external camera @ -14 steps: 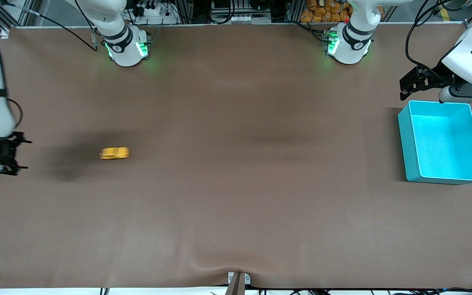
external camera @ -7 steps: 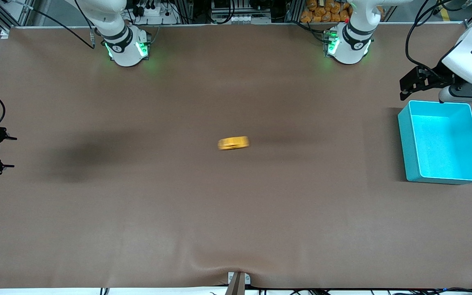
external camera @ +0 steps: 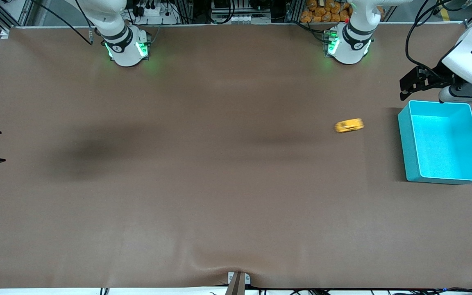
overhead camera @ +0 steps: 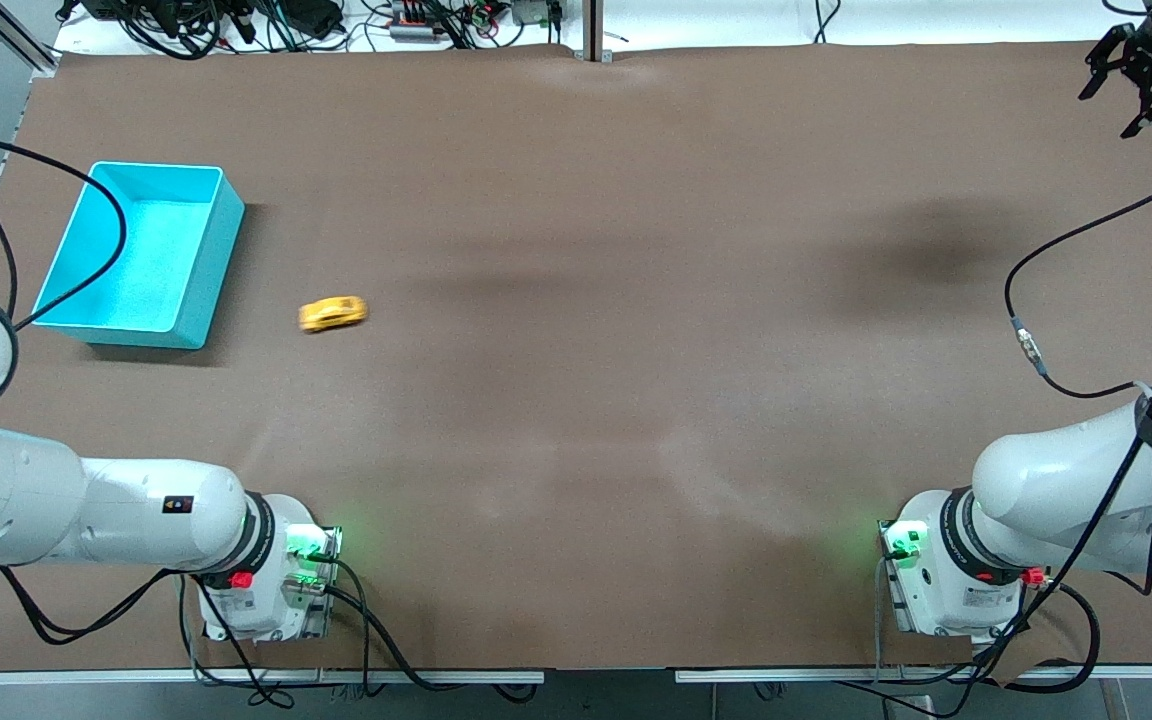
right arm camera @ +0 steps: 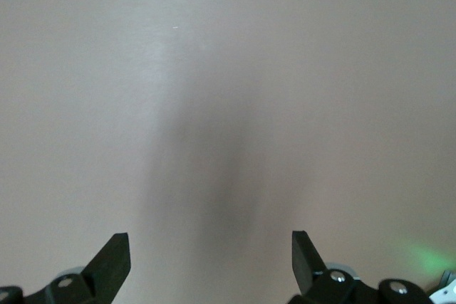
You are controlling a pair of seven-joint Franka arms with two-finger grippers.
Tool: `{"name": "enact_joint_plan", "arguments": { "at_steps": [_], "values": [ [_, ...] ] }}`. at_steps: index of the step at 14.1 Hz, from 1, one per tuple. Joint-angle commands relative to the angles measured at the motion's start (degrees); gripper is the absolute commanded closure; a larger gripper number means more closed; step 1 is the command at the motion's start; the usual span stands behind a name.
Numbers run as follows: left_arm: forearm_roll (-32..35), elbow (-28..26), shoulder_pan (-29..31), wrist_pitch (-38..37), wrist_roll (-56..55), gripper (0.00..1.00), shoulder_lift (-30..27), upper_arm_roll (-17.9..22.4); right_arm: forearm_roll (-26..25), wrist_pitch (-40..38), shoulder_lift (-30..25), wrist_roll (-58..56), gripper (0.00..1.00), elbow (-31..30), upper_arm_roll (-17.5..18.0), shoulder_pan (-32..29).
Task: Wind and store yellow beetle car
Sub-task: 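Open the right gripper, releasing the car to roll toward the box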
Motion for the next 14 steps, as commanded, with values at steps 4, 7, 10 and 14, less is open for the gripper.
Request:
{"name": "enact_joint_plan", "arguments": {
  "at_steps": [4,7,10,14],
  "values": [
    [-0.3,0.7,0.5,0.4,0.5,0.0,0.2,-0.3,0.3,-3.2,-1.4,-10.8,0.0,2.5,0.4,6.3],
    [-0.3,0.7,0.5,0.4,0.5,0.0,0.2,-0.3,1.0,-5.6,-1.5,-17.3,0.0,4.3,1.0,7.0],
    [-0.4,0.4,0.5,0.3,0.5,0.0,0.5,-0.3,2.5,-7.6,-2.2,-28.9,0.0,4.4,2.2,6.9],
    [-0.3,0.2,2.1,-0.5,-0.5,0.0,2.8,-0.2,9.2,-10.3,-3.8,-31.5,0.0,5.5,2.0,6.8]
  ]
}}
